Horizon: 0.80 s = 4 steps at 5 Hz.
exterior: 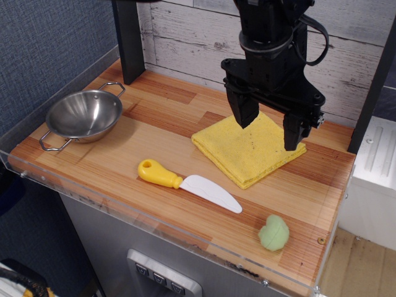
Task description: Move yellow cloth to upper right corner of pot.
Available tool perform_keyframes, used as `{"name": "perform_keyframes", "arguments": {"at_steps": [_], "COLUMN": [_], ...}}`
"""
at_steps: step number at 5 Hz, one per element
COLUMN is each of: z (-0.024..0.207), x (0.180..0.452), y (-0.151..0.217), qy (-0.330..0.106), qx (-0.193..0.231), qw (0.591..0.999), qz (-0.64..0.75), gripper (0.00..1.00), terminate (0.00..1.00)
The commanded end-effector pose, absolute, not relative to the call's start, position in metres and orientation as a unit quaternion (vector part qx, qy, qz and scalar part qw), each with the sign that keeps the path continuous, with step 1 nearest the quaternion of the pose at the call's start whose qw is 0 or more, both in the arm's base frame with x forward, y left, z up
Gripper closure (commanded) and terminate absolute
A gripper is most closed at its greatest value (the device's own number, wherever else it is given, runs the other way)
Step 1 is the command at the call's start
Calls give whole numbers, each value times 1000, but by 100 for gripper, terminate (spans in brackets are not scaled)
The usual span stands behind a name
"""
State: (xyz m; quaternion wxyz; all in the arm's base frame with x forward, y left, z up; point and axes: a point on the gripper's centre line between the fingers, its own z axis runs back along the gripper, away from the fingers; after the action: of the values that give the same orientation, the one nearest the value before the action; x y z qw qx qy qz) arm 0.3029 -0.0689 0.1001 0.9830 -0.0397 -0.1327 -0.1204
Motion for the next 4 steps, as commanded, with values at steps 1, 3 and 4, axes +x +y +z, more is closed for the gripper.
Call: {"name": "perform_keyframes", "arguments": {"at_steps": [1,3,4], "z": [82,54,44], "x": [327,342,351], "y": [-49,-20,-14], "qy": [-139,-141,-149], "qx": [-35,-19,-15], "qw": [983,984,984], "qz": [-111,-103,-95], "gripper": [0,0,0], "terminate": [0,0,0]}}
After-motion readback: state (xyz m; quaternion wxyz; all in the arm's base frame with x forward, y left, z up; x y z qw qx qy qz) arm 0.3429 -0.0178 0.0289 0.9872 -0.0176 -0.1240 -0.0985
